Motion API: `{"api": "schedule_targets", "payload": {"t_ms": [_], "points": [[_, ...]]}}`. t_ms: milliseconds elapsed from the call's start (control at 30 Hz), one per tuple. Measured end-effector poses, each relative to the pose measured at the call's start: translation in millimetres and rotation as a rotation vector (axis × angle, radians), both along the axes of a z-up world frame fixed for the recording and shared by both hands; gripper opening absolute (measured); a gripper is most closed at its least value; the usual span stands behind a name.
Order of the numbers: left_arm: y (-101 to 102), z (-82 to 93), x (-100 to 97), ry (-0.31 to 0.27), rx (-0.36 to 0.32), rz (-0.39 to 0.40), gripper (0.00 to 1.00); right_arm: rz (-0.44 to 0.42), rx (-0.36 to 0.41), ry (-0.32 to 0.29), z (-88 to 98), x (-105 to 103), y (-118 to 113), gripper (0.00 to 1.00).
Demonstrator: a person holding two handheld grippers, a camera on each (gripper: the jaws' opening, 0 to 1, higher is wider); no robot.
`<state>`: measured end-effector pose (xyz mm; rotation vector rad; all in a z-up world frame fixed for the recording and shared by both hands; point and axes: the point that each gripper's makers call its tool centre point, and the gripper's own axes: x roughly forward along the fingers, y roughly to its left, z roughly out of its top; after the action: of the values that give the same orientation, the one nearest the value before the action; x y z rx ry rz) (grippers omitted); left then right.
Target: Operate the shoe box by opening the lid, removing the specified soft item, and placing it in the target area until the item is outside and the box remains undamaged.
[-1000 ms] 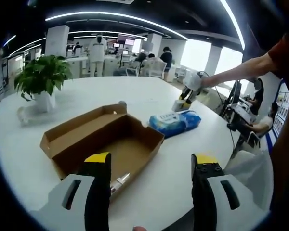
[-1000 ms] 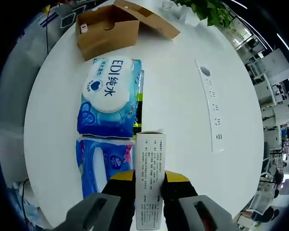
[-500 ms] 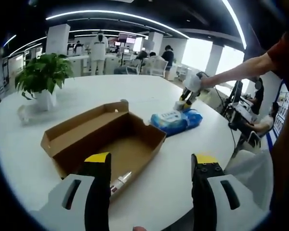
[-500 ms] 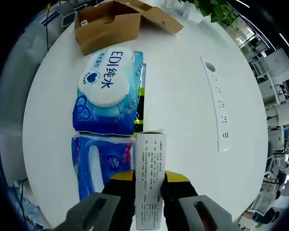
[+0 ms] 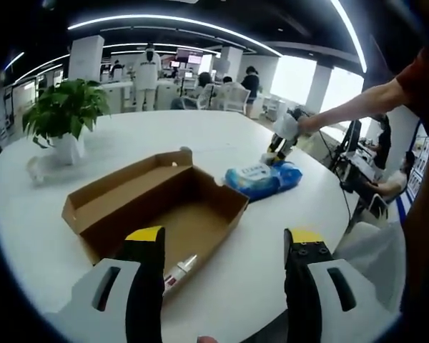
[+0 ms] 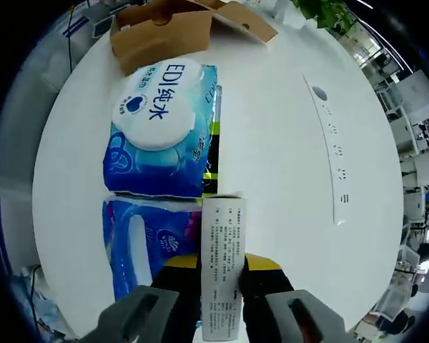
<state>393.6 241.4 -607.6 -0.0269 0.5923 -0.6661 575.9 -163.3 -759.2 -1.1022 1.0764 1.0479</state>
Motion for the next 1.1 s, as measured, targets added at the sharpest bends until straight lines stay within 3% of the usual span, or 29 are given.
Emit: {"api": "schedule_targets", "payload": {"t_ms": [567, 1100], "points": [[3.6, -0.4, -1.2, 0.002, 0.003, 0.01, 0.67, -0.013, -0.016, 0.006, -5.0, 0.0, -4.7, 0.17], [2.8, 1.9, -0.6, -0.004, -0.004, 0.007, 0.67, -0.043, -0.004, -0.012, 7.3, -1.6, -5.1, 0.2]]}}
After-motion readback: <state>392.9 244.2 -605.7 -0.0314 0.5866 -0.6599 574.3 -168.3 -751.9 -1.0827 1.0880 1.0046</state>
